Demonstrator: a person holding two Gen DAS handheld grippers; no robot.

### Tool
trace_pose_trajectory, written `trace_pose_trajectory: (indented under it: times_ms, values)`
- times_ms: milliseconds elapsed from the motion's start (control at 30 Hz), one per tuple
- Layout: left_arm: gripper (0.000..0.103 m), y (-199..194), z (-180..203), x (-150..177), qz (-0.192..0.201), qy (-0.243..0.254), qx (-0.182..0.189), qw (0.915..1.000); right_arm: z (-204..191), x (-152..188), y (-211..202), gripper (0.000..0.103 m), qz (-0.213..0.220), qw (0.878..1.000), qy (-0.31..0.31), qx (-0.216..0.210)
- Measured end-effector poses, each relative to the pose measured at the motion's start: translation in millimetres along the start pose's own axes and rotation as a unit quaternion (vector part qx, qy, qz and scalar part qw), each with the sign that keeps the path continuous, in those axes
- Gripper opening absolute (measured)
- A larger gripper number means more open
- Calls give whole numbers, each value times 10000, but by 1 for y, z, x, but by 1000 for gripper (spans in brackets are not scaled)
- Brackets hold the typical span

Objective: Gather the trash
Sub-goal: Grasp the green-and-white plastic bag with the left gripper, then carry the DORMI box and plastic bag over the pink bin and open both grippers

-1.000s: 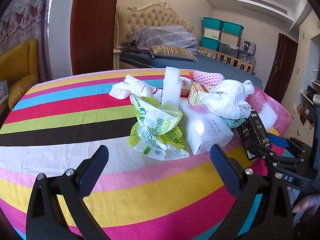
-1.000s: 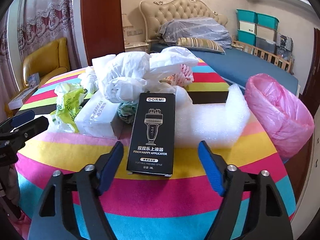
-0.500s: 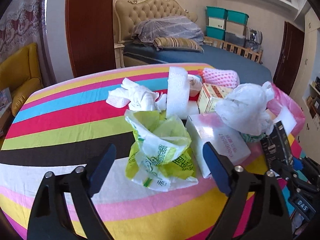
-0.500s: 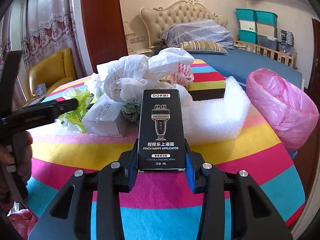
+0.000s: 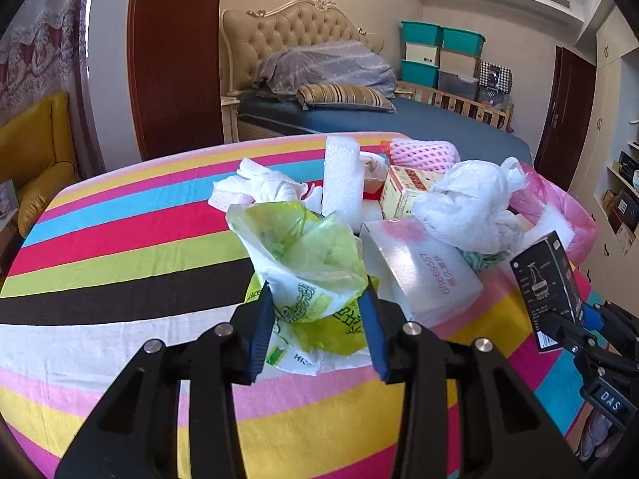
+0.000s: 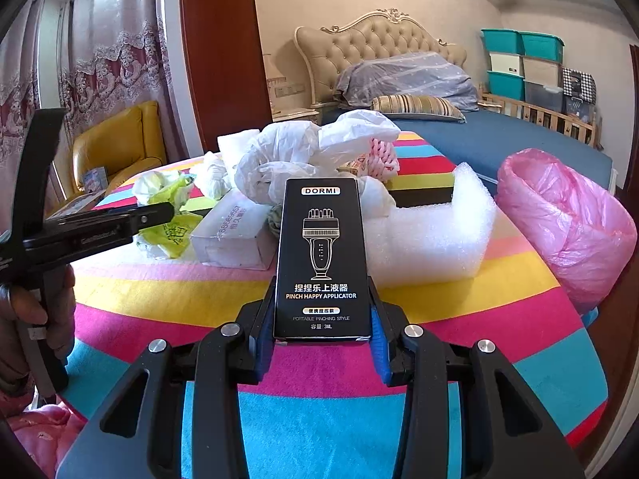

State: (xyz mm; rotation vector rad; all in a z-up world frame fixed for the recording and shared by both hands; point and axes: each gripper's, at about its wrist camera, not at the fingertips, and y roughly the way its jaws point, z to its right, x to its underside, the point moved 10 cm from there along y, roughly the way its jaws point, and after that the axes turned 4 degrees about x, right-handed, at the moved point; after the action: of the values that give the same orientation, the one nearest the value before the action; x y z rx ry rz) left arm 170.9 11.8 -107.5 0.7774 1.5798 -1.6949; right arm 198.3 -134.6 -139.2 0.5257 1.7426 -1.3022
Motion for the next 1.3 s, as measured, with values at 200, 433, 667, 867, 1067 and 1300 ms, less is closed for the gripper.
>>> trace_pose_trajectory:
  times_ms: [200, 433, 667, 867, 1067, 1300]
  values:
    - [40, -24, 11, -7, 398, 66, 117, 9991, 0, -5, -9, 38, 112, 9999, 1, -2]
    - [40, -48, 44, -18, 828, 371, 394, 9951, 10, -17, -30, 38, 380, 9992, 85, 78]
    - [40, -49, 72, -18, 901, 670, 591, 9919, 26, -26, -44, 38, 535, 9983, 177, 162]
    - [40, -49, 96, -22, 1018, 951, 704, 9877, 40, -36, -59, 39, 718, 9968, 178, 294]
    - [40, -40, 130, -35, 1086, 1245, 908, 9821, 65, -45, -69, 39, 852, 9946, 303, 512]
    - [40, -19, 175, -51, 1024, 1464, 1293, 9754, 105, -54, -79, 39, 940, 9910, 443, 849]
